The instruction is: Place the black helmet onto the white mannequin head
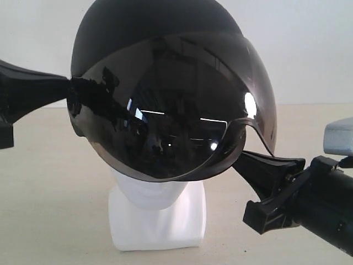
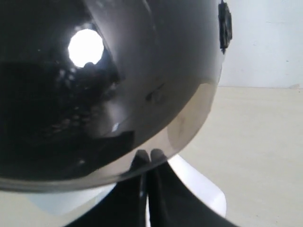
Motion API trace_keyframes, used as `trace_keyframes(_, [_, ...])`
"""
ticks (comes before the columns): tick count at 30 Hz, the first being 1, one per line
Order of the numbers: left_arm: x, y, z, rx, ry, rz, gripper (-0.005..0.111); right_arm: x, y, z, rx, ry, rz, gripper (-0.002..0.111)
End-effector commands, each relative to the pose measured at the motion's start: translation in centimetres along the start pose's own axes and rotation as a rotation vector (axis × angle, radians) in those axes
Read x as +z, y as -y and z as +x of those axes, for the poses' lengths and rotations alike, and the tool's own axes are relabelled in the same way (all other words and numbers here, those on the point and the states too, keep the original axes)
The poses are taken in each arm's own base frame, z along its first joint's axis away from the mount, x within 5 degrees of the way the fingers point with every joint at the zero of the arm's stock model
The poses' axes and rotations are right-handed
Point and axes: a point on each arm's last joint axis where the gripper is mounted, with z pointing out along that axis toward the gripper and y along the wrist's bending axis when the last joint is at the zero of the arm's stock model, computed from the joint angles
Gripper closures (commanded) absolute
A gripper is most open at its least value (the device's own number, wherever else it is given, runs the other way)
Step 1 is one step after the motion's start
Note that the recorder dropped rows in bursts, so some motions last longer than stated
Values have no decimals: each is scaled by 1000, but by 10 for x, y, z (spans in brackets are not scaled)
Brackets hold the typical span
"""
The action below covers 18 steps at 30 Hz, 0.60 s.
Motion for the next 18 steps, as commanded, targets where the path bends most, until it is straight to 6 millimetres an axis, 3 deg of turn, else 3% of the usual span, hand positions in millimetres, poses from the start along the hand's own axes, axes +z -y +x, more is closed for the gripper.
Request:
trace_keyframes(1, [9, 3, 17, 11, -89, 62, 102, 2, -1, -4, -19, -9, 5, 109])
trace_keyframes(18, [9, 1, 18, 11, -93, 41, 102, 5, -2, -6, -35, -40, 14, 109])
